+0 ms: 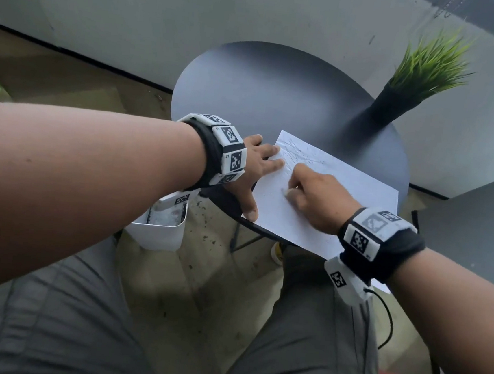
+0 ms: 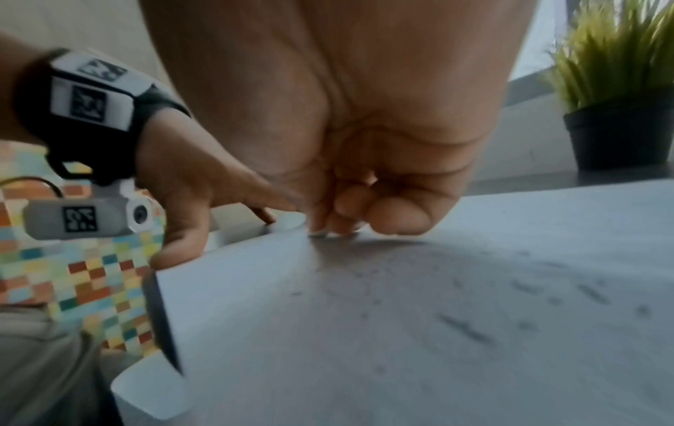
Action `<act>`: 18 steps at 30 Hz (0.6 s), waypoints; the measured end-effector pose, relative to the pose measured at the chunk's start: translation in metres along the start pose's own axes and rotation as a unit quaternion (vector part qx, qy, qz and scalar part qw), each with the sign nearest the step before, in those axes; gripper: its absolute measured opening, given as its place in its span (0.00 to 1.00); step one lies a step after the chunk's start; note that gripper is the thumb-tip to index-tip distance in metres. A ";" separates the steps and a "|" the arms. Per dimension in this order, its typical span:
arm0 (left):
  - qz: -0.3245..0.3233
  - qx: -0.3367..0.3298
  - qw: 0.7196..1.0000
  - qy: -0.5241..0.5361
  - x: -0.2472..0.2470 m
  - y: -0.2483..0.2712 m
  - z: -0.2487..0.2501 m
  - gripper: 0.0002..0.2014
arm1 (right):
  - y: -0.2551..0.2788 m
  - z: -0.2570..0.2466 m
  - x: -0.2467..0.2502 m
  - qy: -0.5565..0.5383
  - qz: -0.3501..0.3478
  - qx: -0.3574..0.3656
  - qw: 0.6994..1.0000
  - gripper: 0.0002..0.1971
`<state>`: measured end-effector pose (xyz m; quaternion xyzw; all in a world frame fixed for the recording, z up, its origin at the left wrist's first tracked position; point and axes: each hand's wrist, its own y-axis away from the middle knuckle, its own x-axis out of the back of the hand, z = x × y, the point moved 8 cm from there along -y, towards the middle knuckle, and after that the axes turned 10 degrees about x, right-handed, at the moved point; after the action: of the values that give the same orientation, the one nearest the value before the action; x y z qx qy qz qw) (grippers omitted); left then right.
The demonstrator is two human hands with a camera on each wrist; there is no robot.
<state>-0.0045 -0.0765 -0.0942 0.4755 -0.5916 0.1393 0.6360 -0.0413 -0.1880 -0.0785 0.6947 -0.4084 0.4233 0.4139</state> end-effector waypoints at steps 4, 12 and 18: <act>-0.002 0.004 1.000 -0.007 0.000 0.001 0.000 0.62 | 0.012 -0.052 -0.022 0.005 -0.008 0.105 0.994 0.06; -0.013 0.003 1.000 0.001 -0.001 0.003 -0.001 0.62 | -0.007 -0.005 -0.002 -0.005 0.040 0.000 0.999 0.09; -0.027 0.007 1.000 0.012 -0.003 0.005 -0.001 0.64 | -0.005 -0.022 -0.010 -0.013 -0.023 0.077 0.997 0.04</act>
<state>-0.0079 -0.0721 -0.0943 0.4942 -0.5699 0.1319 0.6431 -0.0457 -0.1636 -0.0821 0.7391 -0.3642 0.4346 0.3635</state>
